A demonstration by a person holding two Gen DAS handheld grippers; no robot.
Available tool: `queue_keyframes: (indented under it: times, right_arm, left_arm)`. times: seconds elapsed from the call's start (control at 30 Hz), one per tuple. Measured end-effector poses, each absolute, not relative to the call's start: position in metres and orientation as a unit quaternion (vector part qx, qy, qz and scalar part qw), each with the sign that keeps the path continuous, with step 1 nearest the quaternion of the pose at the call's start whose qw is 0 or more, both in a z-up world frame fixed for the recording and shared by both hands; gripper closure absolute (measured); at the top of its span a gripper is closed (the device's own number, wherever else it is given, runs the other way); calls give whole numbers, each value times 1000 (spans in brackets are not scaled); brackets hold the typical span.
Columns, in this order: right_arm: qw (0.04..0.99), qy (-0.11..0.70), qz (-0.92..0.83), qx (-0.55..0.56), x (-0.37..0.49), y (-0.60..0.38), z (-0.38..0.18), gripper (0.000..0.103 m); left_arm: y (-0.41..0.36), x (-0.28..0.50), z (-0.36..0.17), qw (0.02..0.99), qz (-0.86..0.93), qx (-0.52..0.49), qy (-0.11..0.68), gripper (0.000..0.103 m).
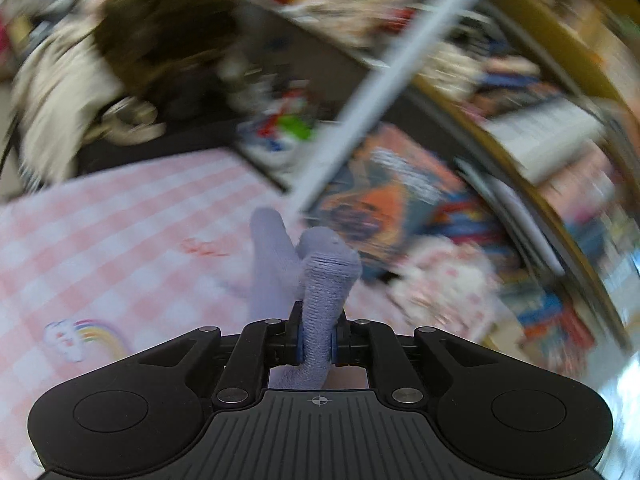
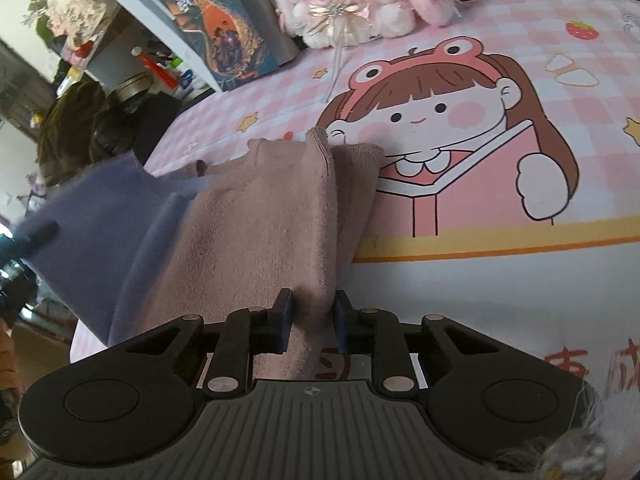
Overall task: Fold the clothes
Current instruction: 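Lift the hem and fold it over toward the collar with both grippers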
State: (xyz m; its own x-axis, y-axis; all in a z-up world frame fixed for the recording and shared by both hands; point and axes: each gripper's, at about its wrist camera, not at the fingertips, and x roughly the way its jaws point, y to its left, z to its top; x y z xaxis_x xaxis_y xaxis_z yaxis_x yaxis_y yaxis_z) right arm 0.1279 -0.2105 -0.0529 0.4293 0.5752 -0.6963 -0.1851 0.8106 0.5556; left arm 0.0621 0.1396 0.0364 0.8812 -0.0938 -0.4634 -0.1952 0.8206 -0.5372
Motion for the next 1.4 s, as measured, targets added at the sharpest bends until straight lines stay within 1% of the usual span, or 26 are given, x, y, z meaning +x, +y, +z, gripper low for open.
queue_keyframes:
  times: [0.1,0.17,0.2,0.23,0.27,0.33,0.37,0.43,0.5,0.57,0.6,0.63,0.67,0.7,0.73,0.87,0.97,1.07,1.1,1.13,1.17,1.2,1.23,1.27,1.33,1.4]
  right_arm:
    - [816,480,250,203,130,-215,-55,83]
    - [813,479,261,206,131,-218,-56,84]
    - [811,479,266,207,132,-219,-57,84]
    - [809,478,271,209,132,-221,-58,84]
    - [807,478,276,211,133,-223,-58,84]
    - [801,479,285,219,134,-228,-61,84]
    - [798,480,289,224,135,-231,-62,83]
    - [793,482,293,231,135,-236,-63,83]
    - [791,482,294,235,134,-243,-63,80]
    - [792,481,292,237,133,-250,-61,71]
    - [793,480,289,238,133,-254,-60,68]
    - [795,480,284,240,133,-258,-58,64]
    - [796,478,281,242,133,-262,-56,63]
    - [797,475,280,247,134,-267,-53,63]
    - [797,471,279,253,134,-271,-50,61]
    - [800,451,283,277,139,-283,-32,58]
    - [796,435,321,271,138,-275,-14,57]
    - [779,446,369,240,137,-248,-7,57]
    - [774,454,377,230,137,-238,-8,57]
    - [773,462,374,219,138,-227,-10,57]
    - [776,471,364,208,139,-218,-13,59]
    - [779,483,349,197,141,-209,-17,63]
    - [778,493,339,191,143,-203,-21,80]
    - [775,501,336,189,143,-200,-23,92]
    - [777,479,359,195,134,-203,-12,92]
    - [764,450,405,223,121,-217,1,93]
  left_arm:
    - [84,53,55,940,-18,-236,244,93]
    - [38,50,54,943,-50,-188,269,92]
    - [16,53,45,940,-58,-155,299,90]
    - [-6,55,36,935,-66,-121,328,85]
    - [-28,58,26,927,-73,-87,357,83]
    - [-53,65,3,905,-64,-35,418,82]
    - [-66,68,-9,893,-60,-10,447,79]
    - [-68,66,-13,896,-64,-7,440,74]
    - [-64,63,-16,898,-63,-18,435,72]
    - [-66,58,-19,900,-57,-16,431,70]
    - [-69,57,-18,901,-55,-15,429,66]
    - [-71,52,-13,904,-65,-20,421,61]
    - [-73,48,-7,907,-75,-25,413,51]
    - [-77,45,0,910,-95,-38,401,46]
    - [-75,41,6,912,-118,-54,389,45]
    - [-50,27,19,914,-138,-124,361,45]
    - [-22,19,22,920,-89,-167,342,46]
    - [8,13,23,924,-24,-202,324,51]
    - [17,11,24,924,-2,-213,318,58]
    - [19,12,22,925,8,-205,319,61]
    - [20,16,19,925,10,-201,324,65]
    - [20,19,17,924,12,-196,329,69]
    - [19,24,11,920,10,-193,340,69]
    - [18,28,5,917,9,-191,350,69]
    - [16,31,-5,910,22,-182,372,74]
    - [14,31,-11,906,15,-190,378,74]
